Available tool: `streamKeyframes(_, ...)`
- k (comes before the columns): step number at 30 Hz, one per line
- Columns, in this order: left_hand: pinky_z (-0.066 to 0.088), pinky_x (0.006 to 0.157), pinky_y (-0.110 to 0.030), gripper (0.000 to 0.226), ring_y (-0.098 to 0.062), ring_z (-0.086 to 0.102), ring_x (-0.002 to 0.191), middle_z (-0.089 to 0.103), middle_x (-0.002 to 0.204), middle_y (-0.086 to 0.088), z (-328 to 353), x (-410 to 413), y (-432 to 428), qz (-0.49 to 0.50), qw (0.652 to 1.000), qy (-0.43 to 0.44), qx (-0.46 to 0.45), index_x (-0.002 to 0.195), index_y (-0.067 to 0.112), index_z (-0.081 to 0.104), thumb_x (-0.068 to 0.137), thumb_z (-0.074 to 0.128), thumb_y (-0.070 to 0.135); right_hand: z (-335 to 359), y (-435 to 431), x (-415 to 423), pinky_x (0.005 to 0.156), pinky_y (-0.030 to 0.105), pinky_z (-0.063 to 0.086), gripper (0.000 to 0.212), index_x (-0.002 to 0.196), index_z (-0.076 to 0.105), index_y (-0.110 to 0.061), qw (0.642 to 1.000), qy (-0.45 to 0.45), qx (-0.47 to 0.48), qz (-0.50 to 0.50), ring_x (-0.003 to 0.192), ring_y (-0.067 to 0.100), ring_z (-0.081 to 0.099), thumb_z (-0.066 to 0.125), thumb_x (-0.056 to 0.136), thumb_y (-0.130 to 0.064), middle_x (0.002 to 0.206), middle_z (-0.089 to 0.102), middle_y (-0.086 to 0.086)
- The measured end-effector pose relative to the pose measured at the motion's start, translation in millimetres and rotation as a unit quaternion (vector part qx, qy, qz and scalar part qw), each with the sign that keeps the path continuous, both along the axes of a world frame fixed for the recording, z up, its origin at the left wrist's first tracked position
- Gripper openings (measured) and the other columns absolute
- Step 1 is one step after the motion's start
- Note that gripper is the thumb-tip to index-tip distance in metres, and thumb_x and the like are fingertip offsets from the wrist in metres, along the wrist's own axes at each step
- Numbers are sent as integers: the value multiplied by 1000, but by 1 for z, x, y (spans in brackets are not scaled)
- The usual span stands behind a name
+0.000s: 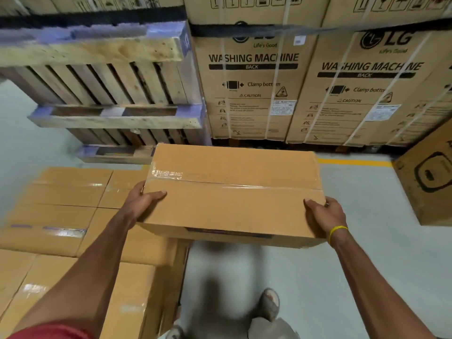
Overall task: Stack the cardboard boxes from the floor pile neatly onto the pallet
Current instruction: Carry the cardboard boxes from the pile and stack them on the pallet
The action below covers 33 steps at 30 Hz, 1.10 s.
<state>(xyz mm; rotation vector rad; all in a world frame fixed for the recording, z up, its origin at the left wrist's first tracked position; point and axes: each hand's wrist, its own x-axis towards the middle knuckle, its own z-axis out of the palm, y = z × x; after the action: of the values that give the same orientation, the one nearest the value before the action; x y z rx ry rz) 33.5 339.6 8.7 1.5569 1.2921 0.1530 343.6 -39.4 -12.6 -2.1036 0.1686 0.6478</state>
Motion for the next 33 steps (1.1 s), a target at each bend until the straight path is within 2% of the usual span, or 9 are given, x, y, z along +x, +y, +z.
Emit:
streamKeyframes(3,50,85,-37,73,-28,62,112,63,134,-8,12,-52,18,-1,1000,-21,6,153,20,46,89,79,32,19,21,-42,102,50,48,43,120,66,-23,999,-34,-4,19,110,32,62,72,82,-43,119,70,4)
streamKeyframes(8,52,94,-40,74,-28,65,114,68,129,-7,27,-154,59,-4,999,-35,28,147,19,52,82,87,27,40,64,-130,101,48,49,44,120,66,-22,997,-67,-4,40,109,31,62,74,81,-41,112,68,0)
streamKeyframes(14,53,87,-37,81,-25,62,113,64,125,-3,68,-270,107,-4,998,-49,50,147,18,49,78,91,27,56,114,-233,95,53,55,54,108,72,-21,997,-50,29,41,98,33,69,79,63,-50,103,75,3)
streamKeyframes(17,51,84,-35,86,-25,60,112,60,125,-2,84,-307,129,-4,997,-58,56,150,17,45,78,91,24,62,136,-269,94,54,56,56,103,73,-20,997,-45,41,46,95,32,71,80,57,-49,99,76,3)
streamKeyframes(22,51,94,-40,94,-26,59,118,59,128,-2,84,-350,163,0,996,-68,59,152,18,45,72,94,25,51,174,-288,91,56,57,61,100,73,-26,996,-31,66,51,93,29,74,85,45,-49,94,78,-2)
streamKeyframes(26,50,84,-30,108,-24,59,118,59,129,0,81,-373,182,-16,998,-49,48,153,21,41,63,100,25,68,216,-308,97,51,54,52,111,71,-20,992,-56,56,101,98,26,70,87,63,-34,103,76,0)
streamKeyframes(28,49,90,-31,125,-23,56,122,57,134,0,73,-383,194,-35,998,-23,44,156,20,35,52,105,31,69,234,-313,99,50,53,50,118,69,-20,989,-59,66,116,102,27,68,86,71,-28,109,74,1)
streamKeyframes(31,45,105,-41,130,-23,49,125,50,141,-3,65,-392,212,-45,997,32,51,157,15,27,54,104,27,59,256,-319,99,47,52,54,123,67,-21,986,-46,86,139,105,26,66,86,73,-24,113,72,1)
streamKeyframes(33,42,111,-46,146,-24,45,124,46,140,-2,56,-397,224,-52,995,68,47,159,16,20,43,106,39,49,267,-322,96,42,52,54,123,67,-21,984,-36,100,146,104,23,66,87,73,-19,112,72,-1)
